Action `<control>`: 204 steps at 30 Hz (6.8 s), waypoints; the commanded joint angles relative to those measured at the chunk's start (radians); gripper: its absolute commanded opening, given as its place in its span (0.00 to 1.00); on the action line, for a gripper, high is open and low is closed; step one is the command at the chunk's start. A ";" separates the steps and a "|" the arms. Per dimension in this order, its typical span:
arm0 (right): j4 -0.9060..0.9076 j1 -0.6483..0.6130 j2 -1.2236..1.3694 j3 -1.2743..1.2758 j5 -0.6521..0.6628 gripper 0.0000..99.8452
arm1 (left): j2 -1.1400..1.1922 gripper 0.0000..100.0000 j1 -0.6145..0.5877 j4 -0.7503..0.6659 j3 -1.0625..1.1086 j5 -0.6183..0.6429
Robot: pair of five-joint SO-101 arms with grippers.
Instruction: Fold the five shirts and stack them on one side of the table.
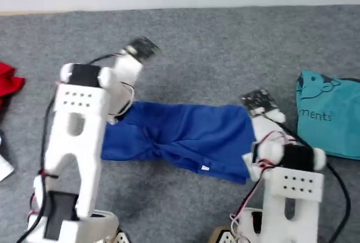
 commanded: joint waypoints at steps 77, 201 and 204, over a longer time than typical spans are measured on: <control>-0.008 -0.294 0.869 -0.471 -0.029 0.01 | -0.270 0.00 -0.457 -0.258 0.114 0.334; -0.300 -0.148 1.116 -0.463 -0.393 0.17 | -1.013 0.00 -0.787 0.068 0.289 0.267; -0.300 -0.157 1.119 -0.485 -0.419 0.17 | -1.010 0.00 -0.787 0.054 0.294 0.267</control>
